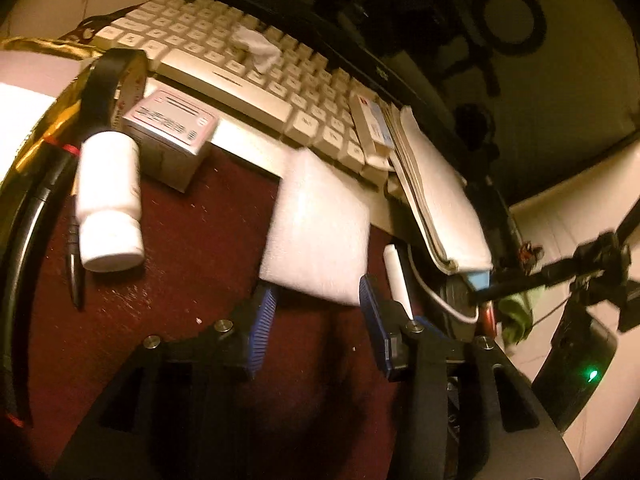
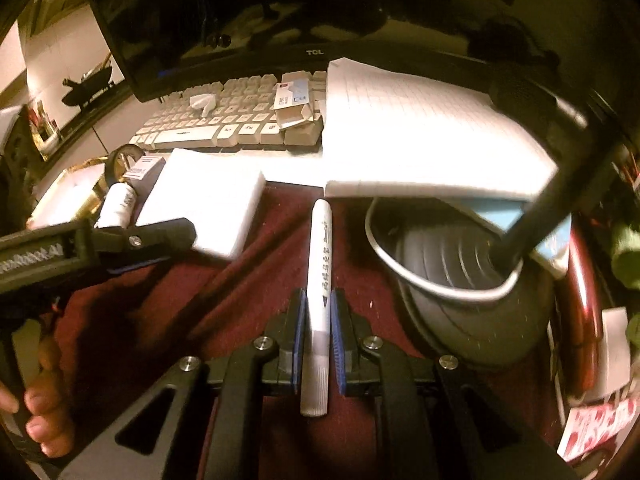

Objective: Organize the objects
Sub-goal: 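Grasp the white marker with the right gripper while the left holds the foam block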

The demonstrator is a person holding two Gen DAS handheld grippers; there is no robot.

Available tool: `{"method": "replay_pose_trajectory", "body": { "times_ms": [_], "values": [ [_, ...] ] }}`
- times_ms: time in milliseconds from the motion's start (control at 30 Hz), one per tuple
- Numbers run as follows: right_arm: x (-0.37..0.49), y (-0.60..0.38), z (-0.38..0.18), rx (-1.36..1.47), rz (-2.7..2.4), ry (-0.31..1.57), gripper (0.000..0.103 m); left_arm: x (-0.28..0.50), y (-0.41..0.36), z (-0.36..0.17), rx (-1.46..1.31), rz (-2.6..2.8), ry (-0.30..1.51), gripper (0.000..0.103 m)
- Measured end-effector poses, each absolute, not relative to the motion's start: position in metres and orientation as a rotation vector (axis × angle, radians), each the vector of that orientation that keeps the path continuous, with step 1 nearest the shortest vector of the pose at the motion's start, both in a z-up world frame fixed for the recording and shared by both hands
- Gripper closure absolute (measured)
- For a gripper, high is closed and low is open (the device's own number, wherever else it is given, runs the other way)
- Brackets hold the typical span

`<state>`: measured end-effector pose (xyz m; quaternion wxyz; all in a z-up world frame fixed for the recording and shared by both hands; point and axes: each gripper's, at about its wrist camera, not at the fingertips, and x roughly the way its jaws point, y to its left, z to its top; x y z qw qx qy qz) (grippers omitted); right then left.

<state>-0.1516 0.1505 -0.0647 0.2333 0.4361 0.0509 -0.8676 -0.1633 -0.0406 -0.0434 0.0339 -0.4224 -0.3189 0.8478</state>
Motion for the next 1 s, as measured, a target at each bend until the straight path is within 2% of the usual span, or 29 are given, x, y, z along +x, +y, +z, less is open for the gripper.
{"method": "replay_pose_trajectory", "body": {
  "times_ms": [267, 333, 367, 600, 1000],
  "values": [
    [-0.148, 0.144, -0.067, 1.164, -2.418, 0.235, 0.093, -0.174, -0.045, -0.044, -1.265, 2.64, -1.004, 0.059],
    [-0.147, 0.148, -0.066, 1.168, -2.404, 0.194, 0.093, -0.178, -0.041, -0.041, -1.254, 2.669, -0.958, 0.066],
    [-0.146, 0.15, -0.066, 1.17, -2.397, 0.176, 0.093, -0.18, -0.039, -0.039, -1.254, 2.674, -0.94, 0.073],
    [-0.139, 0.157, -0.065, 1.179, -2.364, 0.095, 0.093, -0.185, -0.024, -0.028, -1.201, 2.702, -0.871, 0.086],
    [-0.129, 0.168, -0.058, 1.146, -2.328, -0.032, 0.093, -0.147, -0.04, -0.012, -1.127, 2.66, -0.923, 0.088]
  ]
}}
